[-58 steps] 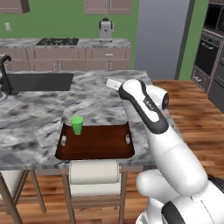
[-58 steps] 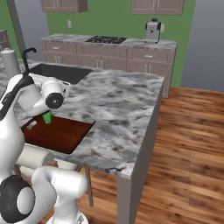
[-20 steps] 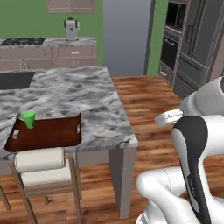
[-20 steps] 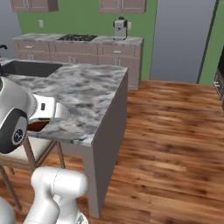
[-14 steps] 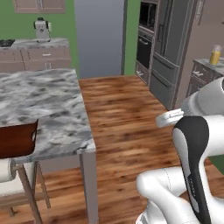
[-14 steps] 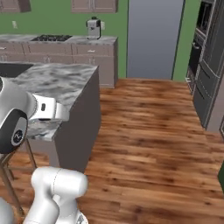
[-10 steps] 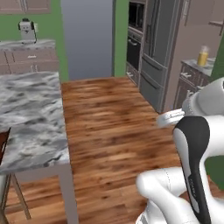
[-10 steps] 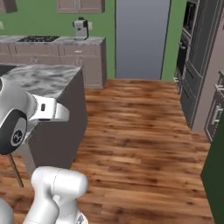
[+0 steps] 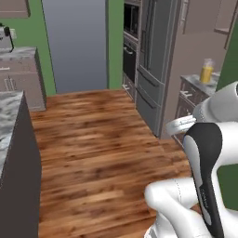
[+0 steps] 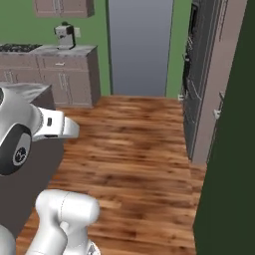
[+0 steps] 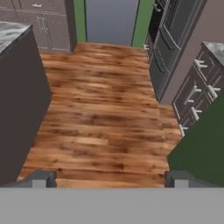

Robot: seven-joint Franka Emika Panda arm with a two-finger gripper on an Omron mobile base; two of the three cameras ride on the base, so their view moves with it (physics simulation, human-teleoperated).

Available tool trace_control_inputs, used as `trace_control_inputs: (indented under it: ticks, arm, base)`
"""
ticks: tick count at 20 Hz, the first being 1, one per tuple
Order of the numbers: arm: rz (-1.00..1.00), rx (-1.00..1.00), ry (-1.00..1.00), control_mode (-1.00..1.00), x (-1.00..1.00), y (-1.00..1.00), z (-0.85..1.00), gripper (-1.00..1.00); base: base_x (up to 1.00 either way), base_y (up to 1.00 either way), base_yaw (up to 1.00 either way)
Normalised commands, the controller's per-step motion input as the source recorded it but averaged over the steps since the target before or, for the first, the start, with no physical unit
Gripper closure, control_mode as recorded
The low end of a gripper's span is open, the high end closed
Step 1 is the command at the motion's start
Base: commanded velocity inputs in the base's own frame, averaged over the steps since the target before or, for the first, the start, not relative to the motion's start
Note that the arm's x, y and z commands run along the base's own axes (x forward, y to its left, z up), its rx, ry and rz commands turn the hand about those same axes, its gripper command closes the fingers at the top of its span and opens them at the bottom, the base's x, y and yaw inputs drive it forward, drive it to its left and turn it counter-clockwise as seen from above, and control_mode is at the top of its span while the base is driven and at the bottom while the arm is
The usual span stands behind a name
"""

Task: There is a tray on the dining counter. Grab the cup, mug, and pitcher and place them on the tray. The pitcher may be placed next to the tray if it cannot fit the tray.

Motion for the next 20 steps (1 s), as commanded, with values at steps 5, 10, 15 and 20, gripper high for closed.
trace_control_inputs:
  ticks: [5,10,15,20]
  arm:
    - [0.0,0.0,0.0,1.0,0.0,0.0,0.0,-1.0]
    - [0.0,0.0,0.0,1.0,0.0,0.0,0.0,-1.0]
    - [0.0,0.0,0.0,1.0,0.0,0.0,0.0,-1.0]
    - [0.0,0.0,0.0,1.0,0.0,0.0,0.0,-1.0]
  base:
    - [1.0,-0.23,0.03]
    - [1.0,0.62,0.0]
    - [1.0,0.51,-0.36]
    - [0.39,0.48,-0.89]
